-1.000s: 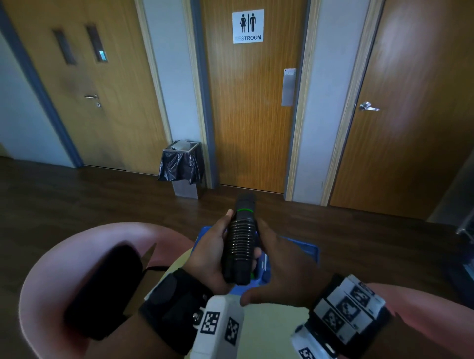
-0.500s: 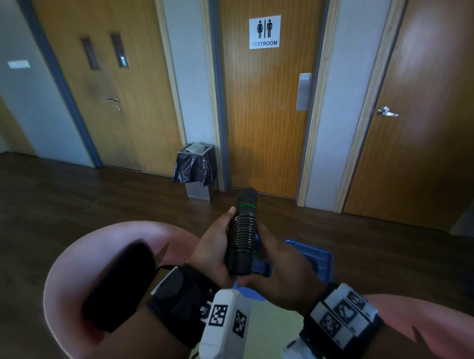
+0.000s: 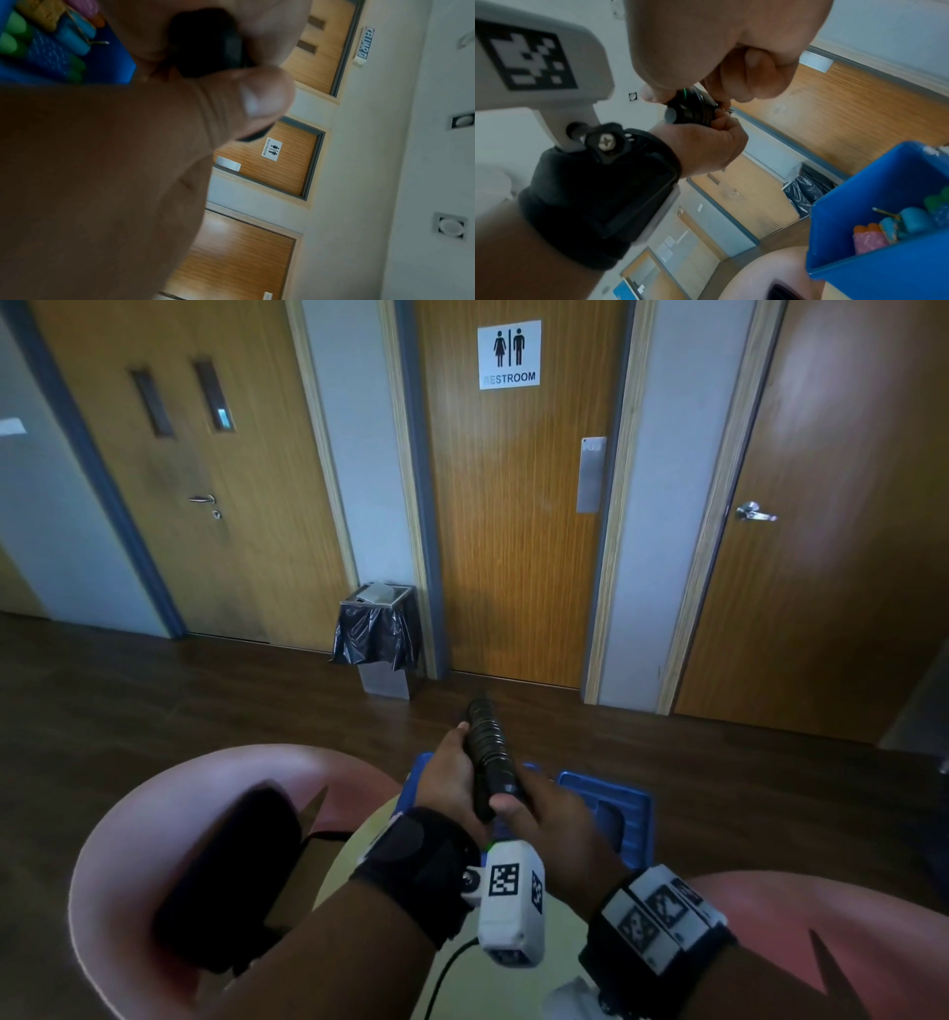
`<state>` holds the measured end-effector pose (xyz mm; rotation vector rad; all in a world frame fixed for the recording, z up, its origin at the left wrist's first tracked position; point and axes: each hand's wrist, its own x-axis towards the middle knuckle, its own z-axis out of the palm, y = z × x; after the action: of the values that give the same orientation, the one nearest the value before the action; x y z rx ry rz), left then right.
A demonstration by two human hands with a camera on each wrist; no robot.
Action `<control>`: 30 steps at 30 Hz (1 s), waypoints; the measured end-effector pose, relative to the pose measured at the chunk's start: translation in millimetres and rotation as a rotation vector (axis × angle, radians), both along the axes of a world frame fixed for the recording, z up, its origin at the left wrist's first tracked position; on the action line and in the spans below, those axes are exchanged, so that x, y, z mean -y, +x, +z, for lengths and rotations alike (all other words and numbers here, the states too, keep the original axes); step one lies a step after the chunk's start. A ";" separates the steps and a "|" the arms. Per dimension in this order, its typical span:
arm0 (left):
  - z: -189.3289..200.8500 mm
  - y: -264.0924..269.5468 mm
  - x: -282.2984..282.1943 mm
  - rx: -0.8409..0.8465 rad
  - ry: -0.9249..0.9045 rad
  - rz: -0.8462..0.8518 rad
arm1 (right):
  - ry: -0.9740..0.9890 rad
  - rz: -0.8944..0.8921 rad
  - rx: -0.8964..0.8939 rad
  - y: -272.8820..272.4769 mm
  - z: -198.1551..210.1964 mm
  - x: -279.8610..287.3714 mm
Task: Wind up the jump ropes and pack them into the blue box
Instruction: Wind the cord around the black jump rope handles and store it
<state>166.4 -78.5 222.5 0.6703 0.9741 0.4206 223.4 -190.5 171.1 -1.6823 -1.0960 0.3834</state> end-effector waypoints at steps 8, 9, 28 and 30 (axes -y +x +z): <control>-18.5 9.3 3.5 -0.006 0.082 0.071 | -0.096 0.007 -0.002 8.5 -17.7 -1.8; -20.6 9.8 3.6 -0.023 0.111 0.080 | -0.117 0.004 0.004 9.3 -18.7 -1.8; -16.2 -9.0 6.8 0.469 0.119 -0.149 | 0.107 0.282 -0.437 25.9 3.4 11.5; -17.1 -5.4 4.1 0.426 0.151 -0.126 | 0.100 0.274 -0.569 22.8 5.0 8.2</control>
<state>161.0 -82.6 205.3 0.7362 0.4975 0.5043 246.2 -198.7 176.1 -1.2219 -0.8928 0.9048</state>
